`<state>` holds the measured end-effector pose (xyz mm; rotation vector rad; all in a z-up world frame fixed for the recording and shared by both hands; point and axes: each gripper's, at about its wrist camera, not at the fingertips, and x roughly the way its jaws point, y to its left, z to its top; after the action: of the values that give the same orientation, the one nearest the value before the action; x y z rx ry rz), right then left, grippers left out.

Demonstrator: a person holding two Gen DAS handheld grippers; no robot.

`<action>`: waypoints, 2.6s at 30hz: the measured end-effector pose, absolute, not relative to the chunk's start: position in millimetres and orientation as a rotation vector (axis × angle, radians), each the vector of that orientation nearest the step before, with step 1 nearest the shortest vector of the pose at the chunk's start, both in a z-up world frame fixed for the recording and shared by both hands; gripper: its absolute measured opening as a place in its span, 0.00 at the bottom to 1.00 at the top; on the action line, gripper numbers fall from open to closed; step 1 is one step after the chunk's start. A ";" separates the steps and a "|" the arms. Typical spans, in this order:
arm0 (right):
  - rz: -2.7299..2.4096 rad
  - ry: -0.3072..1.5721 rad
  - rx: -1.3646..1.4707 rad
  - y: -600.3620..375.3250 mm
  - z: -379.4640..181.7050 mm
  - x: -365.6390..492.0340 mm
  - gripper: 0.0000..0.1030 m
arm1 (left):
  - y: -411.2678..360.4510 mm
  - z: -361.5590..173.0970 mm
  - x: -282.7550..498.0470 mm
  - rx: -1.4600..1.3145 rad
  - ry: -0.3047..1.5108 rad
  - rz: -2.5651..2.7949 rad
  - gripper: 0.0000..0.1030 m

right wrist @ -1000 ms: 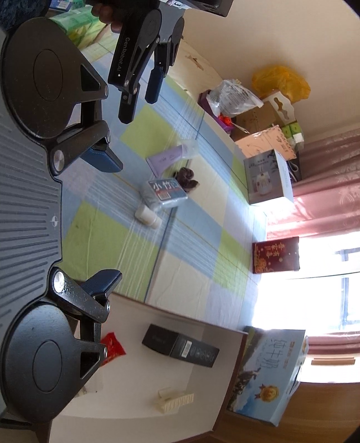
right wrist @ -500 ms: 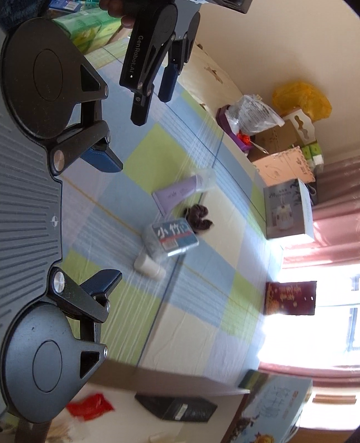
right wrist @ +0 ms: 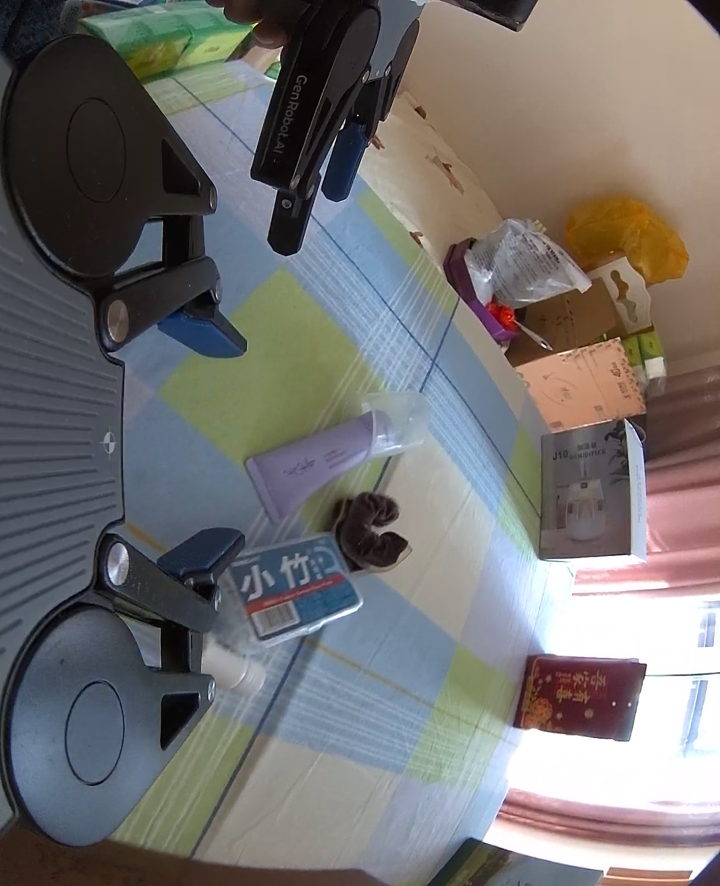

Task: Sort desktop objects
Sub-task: 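Grasp the purple tube with the right gripper, then grasp the blue floss pick box with the left gripper while right holds the purple tube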

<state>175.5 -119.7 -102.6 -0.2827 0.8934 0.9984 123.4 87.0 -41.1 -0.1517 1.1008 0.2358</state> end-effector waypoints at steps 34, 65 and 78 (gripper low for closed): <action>0.924 0.928 -0.428 -80.6 -165.5 194.1 0.37 | 134.4 -95.0 181.1 -0.158 1.213 0.200 0.61; 0.649 1.001 -0.316 -174.1 -156.3 168.5 0.31 | 98.7 -88.1 192.7 -0.145 1.192 0.079 0.62; 0.362 1.041 -0.183 -246.1 -145.0 173.4 0.31 | 17.1 -72.3 222.0 0.024 1.032 -0.286 0.76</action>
<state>173.4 -246.1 -145.0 -0.1829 1.0409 0.3617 222.0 17.1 -72.3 0.0239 1.0323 -0.2862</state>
